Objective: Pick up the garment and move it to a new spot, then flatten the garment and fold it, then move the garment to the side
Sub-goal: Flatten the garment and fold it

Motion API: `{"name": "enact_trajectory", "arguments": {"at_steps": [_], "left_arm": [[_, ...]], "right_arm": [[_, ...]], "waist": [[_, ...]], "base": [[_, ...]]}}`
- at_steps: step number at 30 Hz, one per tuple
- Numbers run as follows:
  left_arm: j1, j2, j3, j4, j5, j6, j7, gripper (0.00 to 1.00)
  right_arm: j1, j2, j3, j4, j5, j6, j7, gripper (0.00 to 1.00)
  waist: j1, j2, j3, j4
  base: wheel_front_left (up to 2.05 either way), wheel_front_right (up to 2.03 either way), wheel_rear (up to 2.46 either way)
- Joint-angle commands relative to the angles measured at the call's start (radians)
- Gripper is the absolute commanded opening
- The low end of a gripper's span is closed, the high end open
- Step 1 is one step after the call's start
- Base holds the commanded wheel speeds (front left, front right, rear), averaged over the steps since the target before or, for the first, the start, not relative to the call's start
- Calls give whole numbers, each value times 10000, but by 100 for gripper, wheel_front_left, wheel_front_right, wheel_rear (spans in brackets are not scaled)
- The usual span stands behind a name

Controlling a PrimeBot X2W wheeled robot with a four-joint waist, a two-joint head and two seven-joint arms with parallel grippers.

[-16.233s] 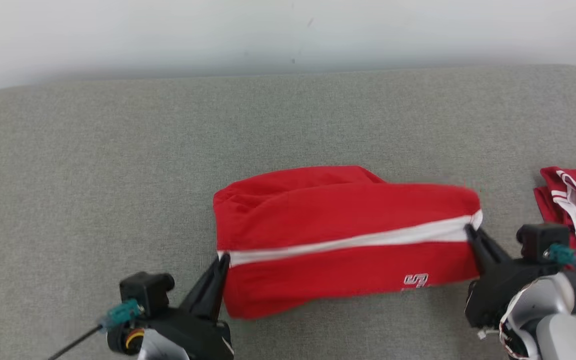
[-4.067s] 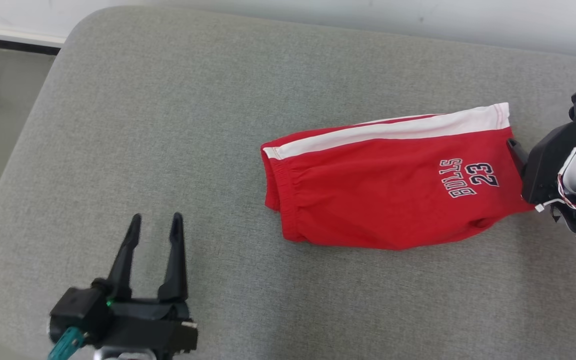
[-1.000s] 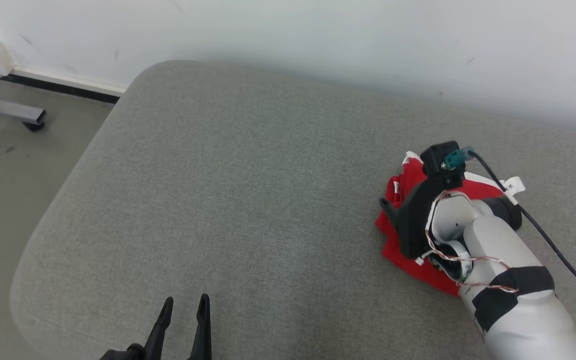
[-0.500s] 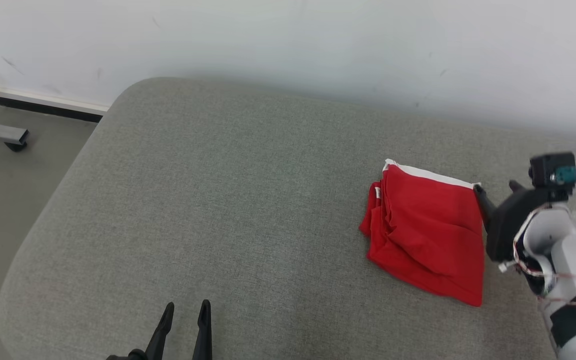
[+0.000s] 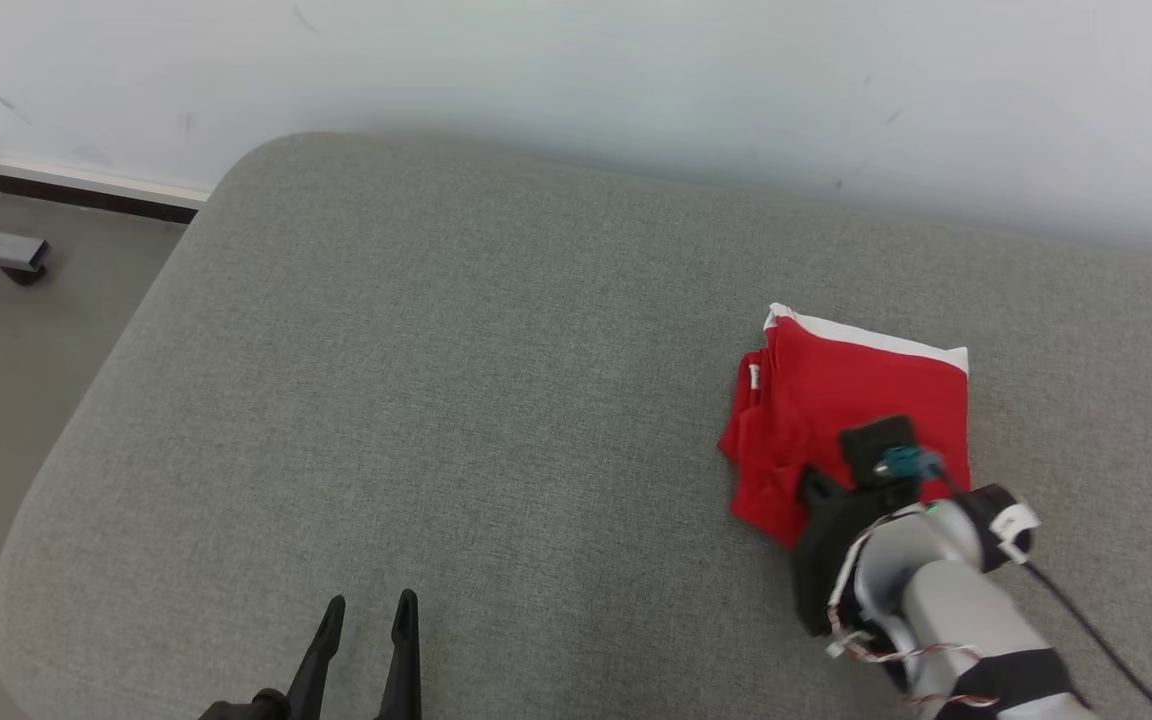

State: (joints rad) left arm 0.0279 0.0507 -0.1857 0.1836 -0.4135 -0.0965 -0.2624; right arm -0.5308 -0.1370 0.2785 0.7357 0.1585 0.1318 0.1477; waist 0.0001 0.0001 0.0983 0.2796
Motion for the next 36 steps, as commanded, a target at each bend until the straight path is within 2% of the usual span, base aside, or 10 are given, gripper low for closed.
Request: {"name": "enact_trajectory", "arguments": {"at_steps": [1,9,14,18,22,23,24,25,36], "left_arm": [[-86,-5,46,23,8,3,-28,100],[38,-5,100,68,-25,27,-28,100],[148,-5,222,10,23,73,-28,100],[288,-5,409,-21,69,112,-28,100],[417,-5,680,-90,132,149,-28,100],[450,-5,784,-124,149,161,-28,100],[486,-3,864,-139,180,166,-28,100],[521,0,984,-162,226,159,-28,100],[314,-3,1858,-348,581,73,-28,100]], "right_arm": [[14,187,462,149,98,-29,-67,0],[58,583,2201,566,689,-29,-67,0],[-44,672,2946,454,1260,-29,-177,0],[17,556,3030,-19,1718,-29,-589,0],[408,319,2551,-725,1882,-29,-1256,0],[541,287,2410,-937,1835,-29,-1443,18],[714,251,2178,-1143,1820,-29,-1629,91],[921,232,1933,-1373,1815,-29,-1804,100],[3514,-51,-445,-4729,1237,-29,-2520,100]], "waist": [[-1,-1,-16,-24],[-1,-1,-173,-122],[-1,-1,-302,-372],[-1,-1,-503,-684],[-1,-1,-799,-1099],[-1,-1,-887,-1222],[-1,-1,-963,-1333],[-1,-1,-1058,-1467],[-1,-1,-1390,-2669]], "base": [[0,0,0],[0,0,0],[0,0,0],[0,0,0],[0,0,0],[0,0,0],[0,0,0],[0,0,0],[0,0,0]]}}
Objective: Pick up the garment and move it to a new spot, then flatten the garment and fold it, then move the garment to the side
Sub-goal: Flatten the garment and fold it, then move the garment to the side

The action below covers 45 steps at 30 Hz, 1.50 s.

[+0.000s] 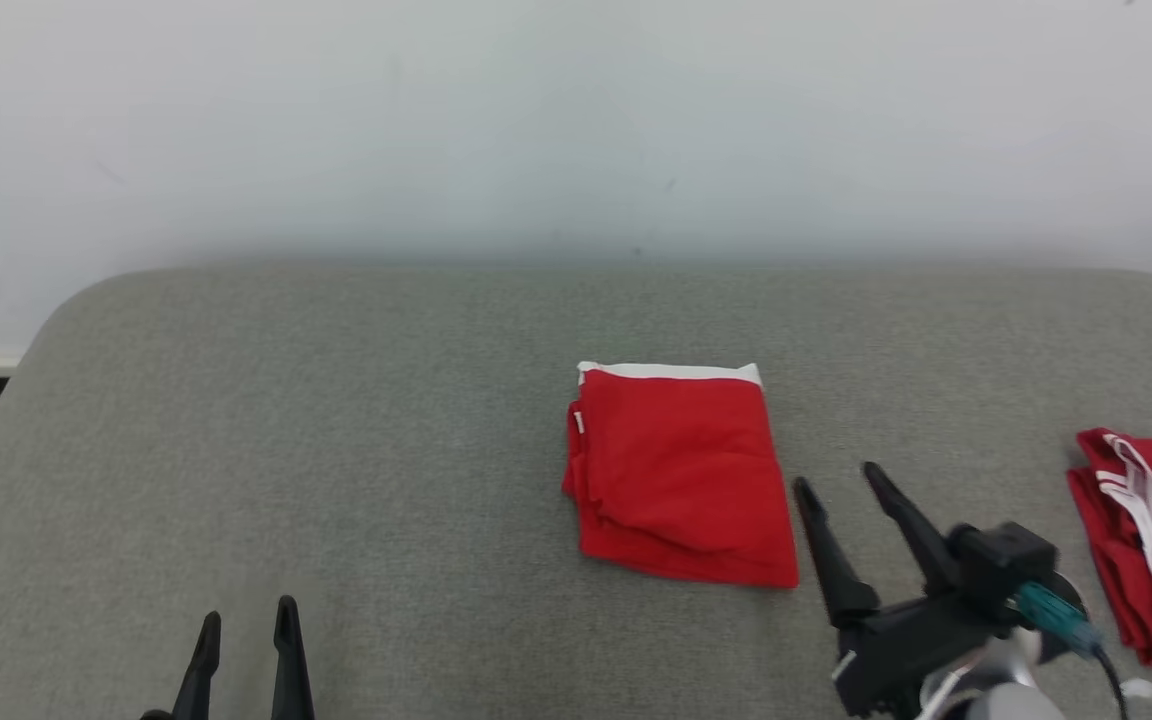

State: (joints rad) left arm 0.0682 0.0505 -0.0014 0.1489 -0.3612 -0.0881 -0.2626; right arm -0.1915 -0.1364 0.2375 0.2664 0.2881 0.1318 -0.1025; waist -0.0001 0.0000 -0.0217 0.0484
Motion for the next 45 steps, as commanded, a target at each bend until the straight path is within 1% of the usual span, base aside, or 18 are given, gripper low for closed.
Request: {"name": "enact_trajectory", "arguments": {"at_steps": [1,6,10,17,23,32,45], "left_arm": [[-110,-3,73,29,106,-43,-26,100],[-229,-2,302,267,326,-119,-25,100],[-292,-1,476,518,590,-173,-25,100],[-150,1,712,982,923,-310,-26,100],[101,3,824,1285,1107,-386,-26,100],[182,1,884,1314,1152,-431,-26,100],[239,-1,653,1260,1105,-415,-26,100]], "right_arm": [[331,-50,-234,-328,-120,-29,-35,100],[1243,-151,-1094,-1032,-373,-29,-26,100],[1686,-249,-1373,-962,-347,-29,-122,100],[2013,-525,-1157,-435,-183,-29,-329,100],[1943,-622,-1035,91,24,-29,-588,100],[1873,-495,-955,387,95,-29,-650,100],[1747,-370,-1061,598,-14,-29,-709,100]], "waist": [[1,0,-211,-432],[1,0,-359,-698],[1,0,-461,-827],[1,0,-635,-906],[1,0,-703,-910],[1,0,-684,-790],[1,0,-571,-812]], "base": [[0,0,0],[0,0,0],[0,0,0],[0,0,0],[0,0,0],[0,0,0],[0,0,0]]}}
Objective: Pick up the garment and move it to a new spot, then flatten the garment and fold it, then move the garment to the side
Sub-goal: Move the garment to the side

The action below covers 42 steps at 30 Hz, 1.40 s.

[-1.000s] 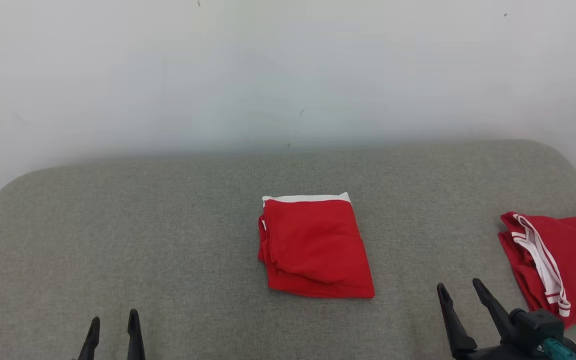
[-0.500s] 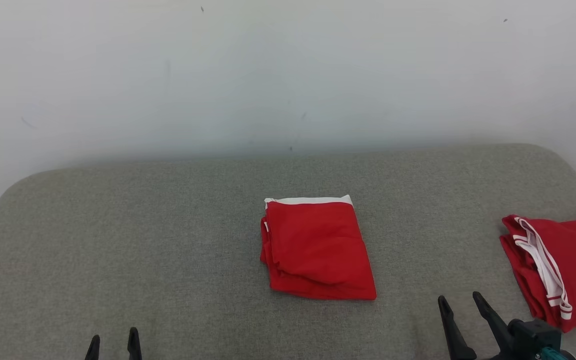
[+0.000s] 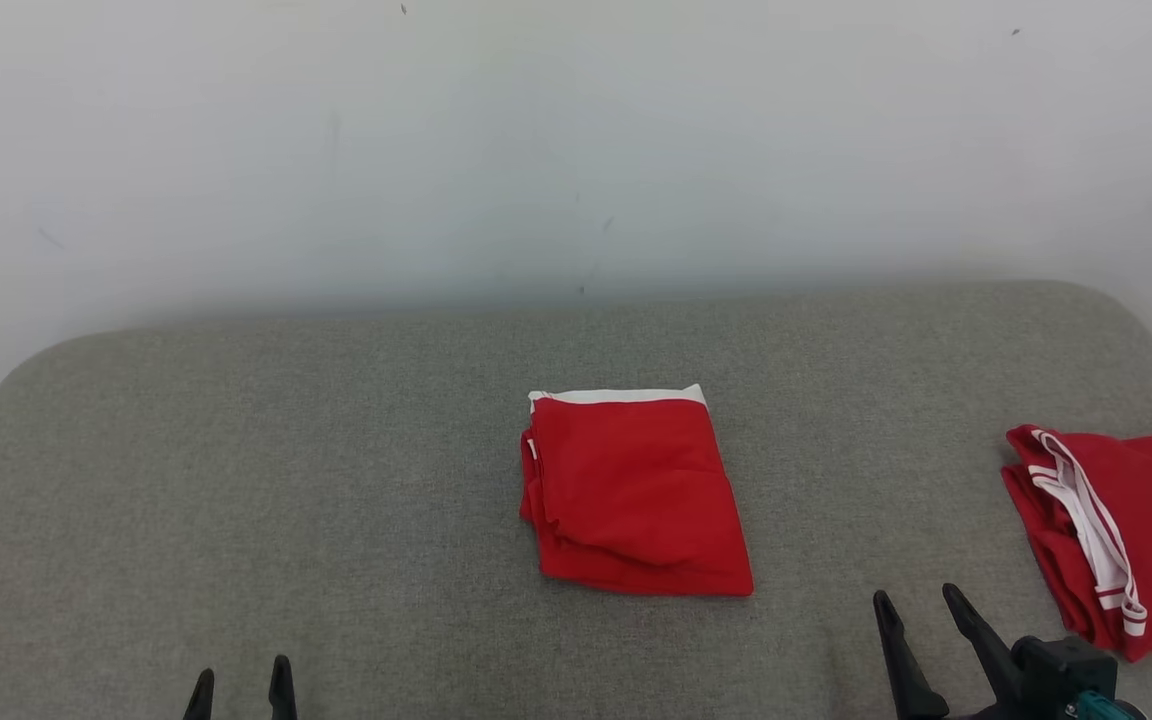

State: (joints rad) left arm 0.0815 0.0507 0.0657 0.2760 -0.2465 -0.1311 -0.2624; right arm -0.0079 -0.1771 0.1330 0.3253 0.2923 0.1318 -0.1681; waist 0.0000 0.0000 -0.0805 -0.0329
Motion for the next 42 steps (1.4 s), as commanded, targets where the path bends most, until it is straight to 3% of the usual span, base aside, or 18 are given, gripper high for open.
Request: {"name": "enact_trajectory", "arguments": {"at_steps": [1,20,23,28,35,42], "left_arm": [[98,-3,-33,-8,-44,14,-28,100],[35,-4,18,-52,57,11,-28,100],[42,-6,7,-61,-9,11,-28,100],[-96,-4,-179,-112,-101,12,-28,100],[-494,0,-556,-403,-126,13,-28,100],[-948,-3,-902,-790,-51,15,-28,100]], "right_arm": [[-79,48,-21,20,-70,-29,-58,100],[-438,-16,226,-98,-7,-29,205,100],[-919,-187,419,-187,206,-29,917,100],[-2172,-268,307,227,869,-29,3036,100],[-3950,-201,-313,1406,1101,-29,5548,100],[-5160,223,-1398,2640,569,-27,6456,100]], "waist": [[0,0,31,3],[0,0,92,158],[0,0,114,222],[0,0,293,482],[0,0,960,1397],[0,0,1863,2259]], "base": [[0,0,0],[0,0,0],[0,0,0],[0,0,0],[0,0,0],[0,0,0]]}}
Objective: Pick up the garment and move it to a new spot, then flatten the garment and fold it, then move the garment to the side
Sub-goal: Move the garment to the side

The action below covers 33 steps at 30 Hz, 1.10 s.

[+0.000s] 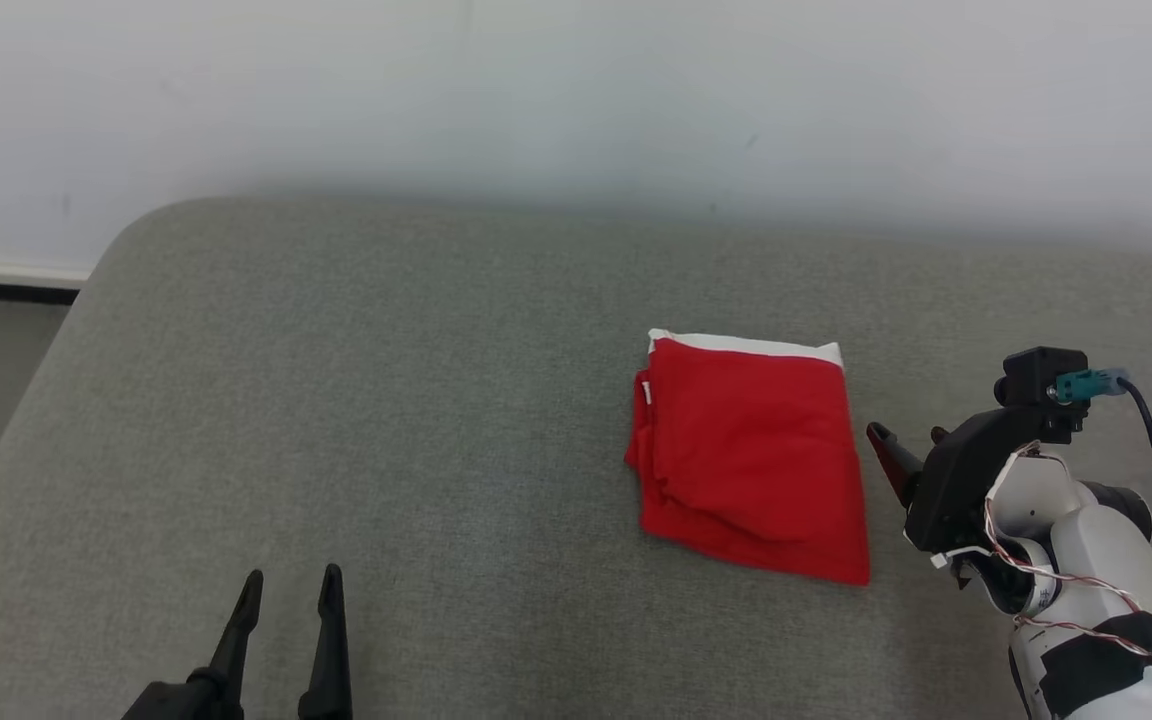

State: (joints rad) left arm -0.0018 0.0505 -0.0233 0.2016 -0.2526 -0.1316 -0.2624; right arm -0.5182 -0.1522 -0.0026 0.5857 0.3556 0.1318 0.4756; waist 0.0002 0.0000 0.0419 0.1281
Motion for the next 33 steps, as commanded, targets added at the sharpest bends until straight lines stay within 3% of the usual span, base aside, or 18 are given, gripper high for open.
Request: {"name": "enact_trajectory", "arguments": {"at_steps": [1,16,17,19,20,27,33], "left_arm": [[-154,-3,-79,-79,1,21,-28,100],[-554,-1,-313,-422,-177,20,-28,100],[-547,-3,-310,-409,-179,20,-28,100],[-520,-1,-293,-362,-177,20,-28,100],[-489,0,-287,-346,-174,20,-28,100],[-208,-1,-255,-394,-139,21,-28,100],[58,-1,31,-757,-219,70,-27,100]], "right_arm": [[-116,-16,-164,219,-206,-29,70,100],[-617,535,-1373,1967,-1375,-29,522,100],[-559,587,-1407,2112,-1444,-29,699,83],[-484,681,-1290,2220,-1552,-29,924,9],[-442,696,-1228,2227,-1603,-29,1019,0],[-522,52,-295,1277,-1652,-31,1589,0],[-794,-1010,1746,-980,-618,-29,3120,0]], "waist": [[-2,0,727,757],[-2,0,1555,1407],[-2,0,1560,1401],[-2,0,1530,1368],[-2,0,1496,1333],[-2,0,1185,784],[-2,0,1117,-451]], "base": [[0,0,0],[0,0,0],[0,0,0],[0,0,0],[0,0,0],[0,0,0],[0,0,0]]}}
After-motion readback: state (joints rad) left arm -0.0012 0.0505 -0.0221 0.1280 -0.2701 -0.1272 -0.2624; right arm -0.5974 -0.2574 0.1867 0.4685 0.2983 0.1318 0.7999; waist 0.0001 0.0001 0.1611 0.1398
